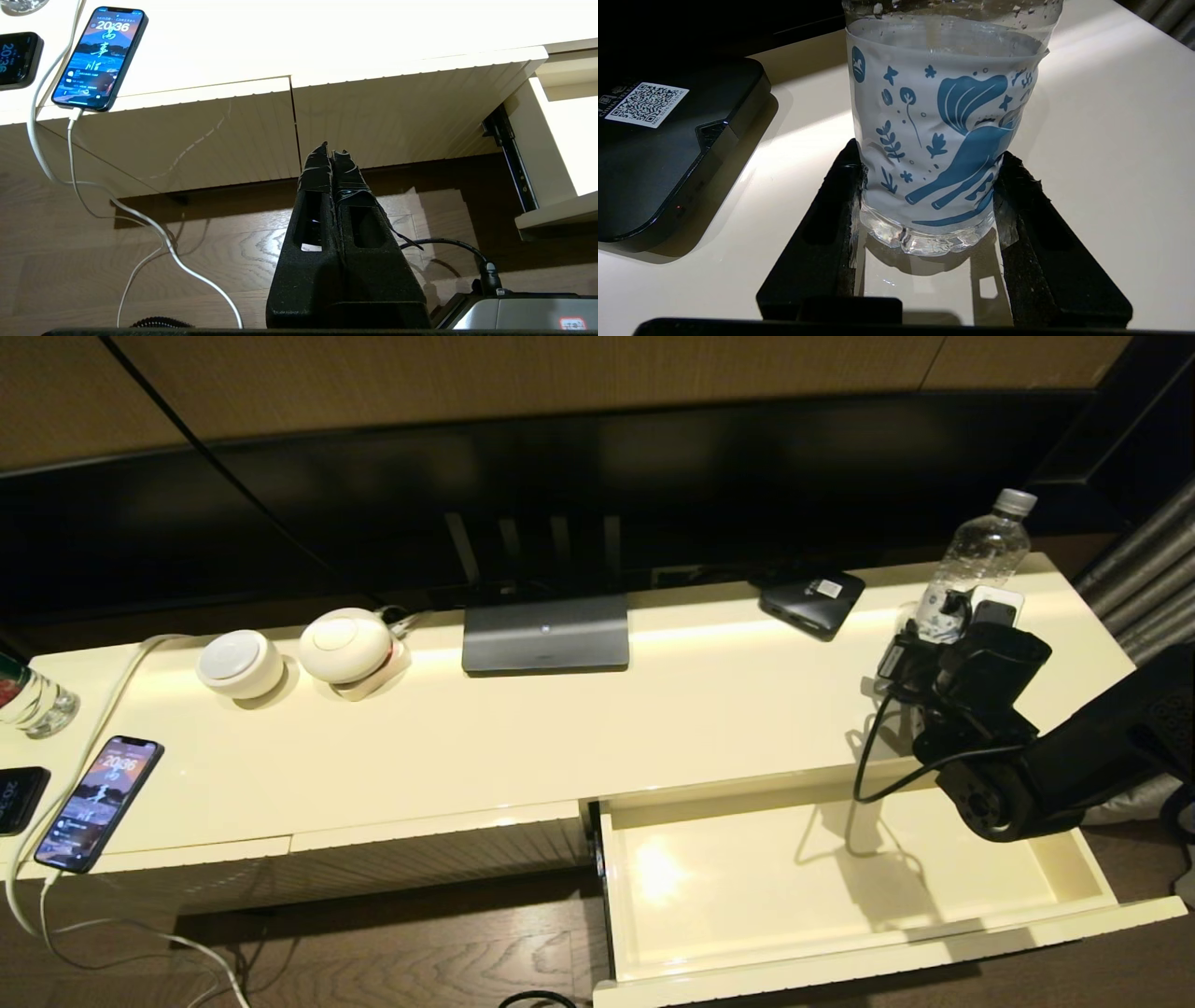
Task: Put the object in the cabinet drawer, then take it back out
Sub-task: Take the mineral water out of the drawer and put it on the table
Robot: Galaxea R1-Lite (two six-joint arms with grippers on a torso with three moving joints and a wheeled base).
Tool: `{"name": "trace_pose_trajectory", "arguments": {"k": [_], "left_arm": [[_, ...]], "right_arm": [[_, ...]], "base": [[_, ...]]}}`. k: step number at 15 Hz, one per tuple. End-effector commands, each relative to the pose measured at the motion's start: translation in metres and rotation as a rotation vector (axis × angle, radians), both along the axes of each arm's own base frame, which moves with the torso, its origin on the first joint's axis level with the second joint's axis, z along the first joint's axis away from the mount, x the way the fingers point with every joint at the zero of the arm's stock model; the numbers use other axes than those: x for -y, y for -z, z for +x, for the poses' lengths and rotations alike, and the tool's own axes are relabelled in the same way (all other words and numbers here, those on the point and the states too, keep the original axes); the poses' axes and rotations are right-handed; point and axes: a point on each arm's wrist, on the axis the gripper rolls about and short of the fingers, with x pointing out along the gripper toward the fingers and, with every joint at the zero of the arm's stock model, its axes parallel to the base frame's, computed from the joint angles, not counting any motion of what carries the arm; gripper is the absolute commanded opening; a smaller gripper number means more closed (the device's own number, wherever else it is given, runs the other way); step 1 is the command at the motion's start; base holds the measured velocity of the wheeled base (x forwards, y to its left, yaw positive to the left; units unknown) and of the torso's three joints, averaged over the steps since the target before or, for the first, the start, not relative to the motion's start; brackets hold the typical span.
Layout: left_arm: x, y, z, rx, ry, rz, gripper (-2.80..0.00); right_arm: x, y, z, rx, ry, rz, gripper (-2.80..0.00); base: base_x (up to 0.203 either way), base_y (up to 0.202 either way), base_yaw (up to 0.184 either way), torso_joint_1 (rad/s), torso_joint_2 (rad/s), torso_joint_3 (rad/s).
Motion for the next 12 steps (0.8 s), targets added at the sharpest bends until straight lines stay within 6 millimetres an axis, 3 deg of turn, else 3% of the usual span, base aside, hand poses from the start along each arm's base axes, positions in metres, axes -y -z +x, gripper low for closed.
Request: {"name": "trace_pose_trajectory", "arguments": {"k": [1,5,6,12], "left_arm": [[0.0,0.001,0.0,-0.004,-0.001,0.0,-2.8],[0.0,0.001,0.0,-0.004,-0.001,0.0,-2.8],[0.0,0.001,0.0,-0.004,-0.001,0.0,-2.8],[0.0,0.001,0.0,-0.006,-0.001,0.0,-2.8]], "right_arm": [[0.0,0.005,0.0,-0.006,0.007,0.009,-2.8],[0.0,0.005,0.0,-0.008,0.016,0.012,-2.8],[0.0,0.004,-0.001,-0.005,0.016,0.013,0.0],[0.002,0.003,-0.013,-0.027,0.014,0.01,0.0]], "base": [[0.0,0.0,0.0,0.0,0.0,0.0],[0.0,0.0,0.0,0.0,0.0,0.0],[0.0,0.0,0.0,0.0,0.0,0.0],[0.0,0.0,0.0,0.0,0.0,0.0]]}}
